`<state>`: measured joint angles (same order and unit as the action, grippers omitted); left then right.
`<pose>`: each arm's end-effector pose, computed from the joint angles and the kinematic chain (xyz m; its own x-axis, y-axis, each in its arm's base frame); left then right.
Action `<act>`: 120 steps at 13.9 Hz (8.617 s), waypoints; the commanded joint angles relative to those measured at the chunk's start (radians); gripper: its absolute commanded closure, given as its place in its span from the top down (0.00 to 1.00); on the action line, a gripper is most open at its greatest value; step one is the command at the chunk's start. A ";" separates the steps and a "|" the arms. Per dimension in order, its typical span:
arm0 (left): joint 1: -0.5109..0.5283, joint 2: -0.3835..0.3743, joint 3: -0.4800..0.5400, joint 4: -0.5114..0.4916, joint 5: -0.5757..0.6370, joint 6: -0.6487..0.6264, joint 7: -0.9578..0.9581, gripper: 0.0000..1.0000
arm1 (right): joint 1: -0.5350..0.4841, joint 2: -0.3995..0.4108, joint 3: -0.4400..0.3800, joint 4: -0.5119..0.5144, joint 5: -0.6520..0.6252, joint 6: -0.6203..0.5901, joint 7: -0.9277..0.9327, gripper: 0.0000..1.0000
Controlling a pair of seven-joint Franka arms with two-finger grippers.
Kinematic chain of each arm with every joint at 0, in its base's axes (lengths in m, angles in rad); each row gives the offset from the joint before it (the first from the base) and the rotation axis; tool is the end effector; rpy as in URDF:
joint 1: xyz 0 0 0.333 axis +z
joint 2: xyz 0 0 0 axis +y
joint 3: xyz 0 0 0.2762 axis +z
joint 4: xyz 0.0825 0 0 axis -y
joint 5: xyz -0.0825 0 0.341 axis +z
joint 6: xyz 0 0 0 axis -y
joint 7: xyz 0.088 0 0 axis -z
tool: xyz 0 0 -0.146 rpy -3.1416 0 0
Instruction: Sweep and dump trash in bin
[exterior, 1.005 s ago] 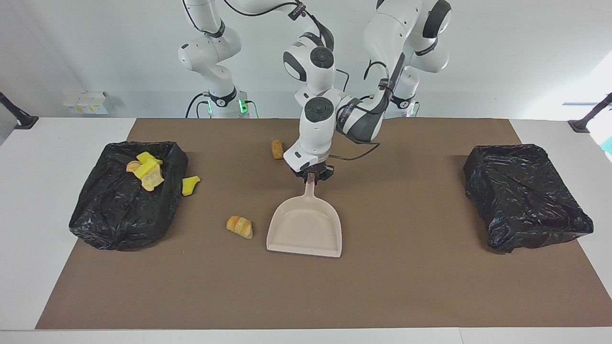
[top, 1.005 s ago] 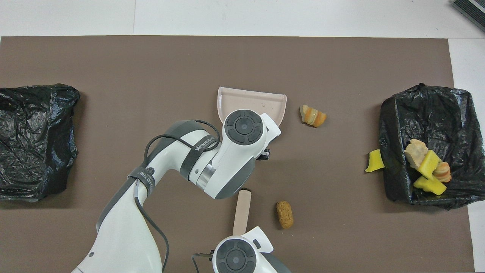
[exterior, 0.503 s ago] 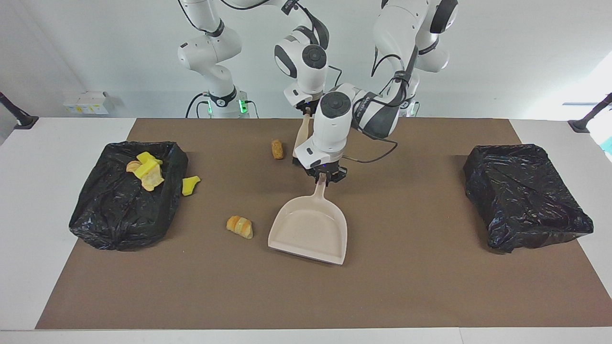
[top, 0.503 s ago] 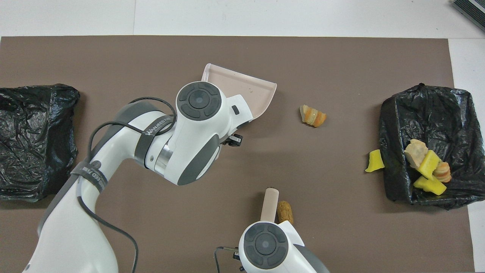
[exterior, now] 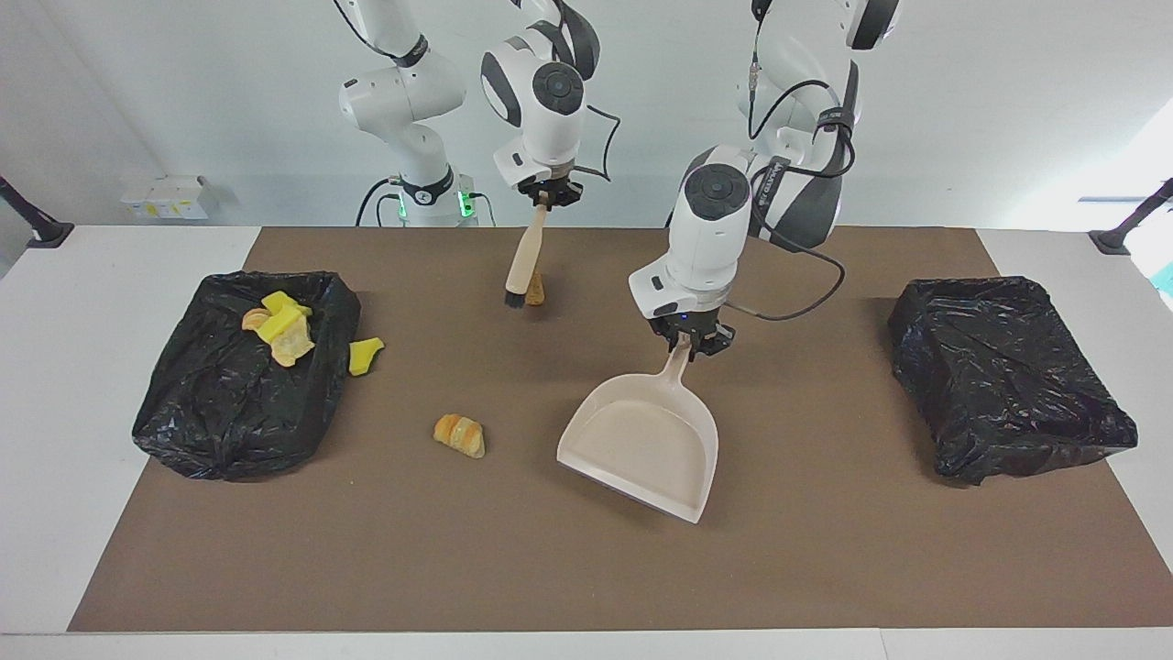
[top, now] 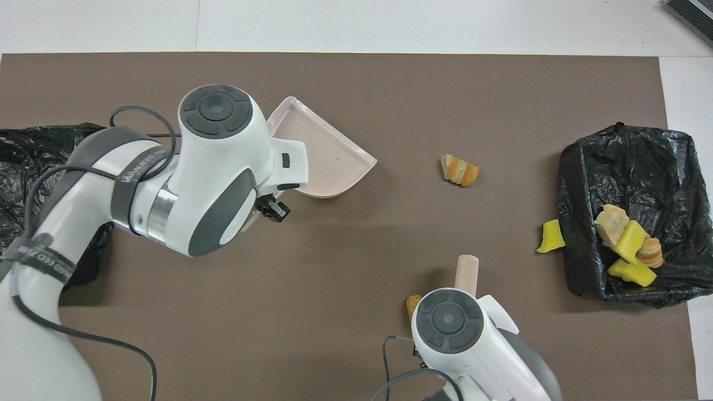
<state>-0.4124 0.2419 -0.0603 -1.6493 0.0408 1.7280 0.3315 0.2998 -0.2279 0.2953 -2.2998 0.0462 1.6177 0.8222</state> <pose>0.5010 -0.2481 0.3942 0.6764 -0.7187 -0.1612 -0.7246 -0.6886 0.0298 0.3051 0.2130 0.3555 0.9108 -0.2988 -0.2850 -0.1936 -0.9187 0.3443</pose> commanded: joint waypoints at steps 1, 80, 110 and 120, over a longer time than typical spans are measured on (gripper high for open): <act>0.053 -0.178 -0.007 -0.200 0.016 -0.002 0.205 0.00 | -0.144 0.004 0.008 -0.021 -0.087 -0.009 -0.124 0.00; -0.089 -0.406 -0.016 -0.716 0.050 0.352 0.259 0.00 | -0.112 0.210 0.004 0.258 0.106 0.080 -0.543 0.00; -0.088 -0.401 -0.016 -0.710 0.050 0.360 0.254 0.00 | 0.024 0.395 0.019 0.227 -0.037 0.369 -0.569 0.00; -0.088 -0.401 -0.016 -0.710 0.050 0.360 0.254 0.00 | 0.067 0.276 0.010 0.229 0.279 0.293 -0.558 0.00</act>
<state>-0.4990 -0.1620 -0.0778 -2.3740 0.0720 2.0908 0.6003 0.4089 0.1082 0.3076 -2.0643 0.2959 1.9706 0.2830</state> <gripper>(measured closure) 0.678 0.740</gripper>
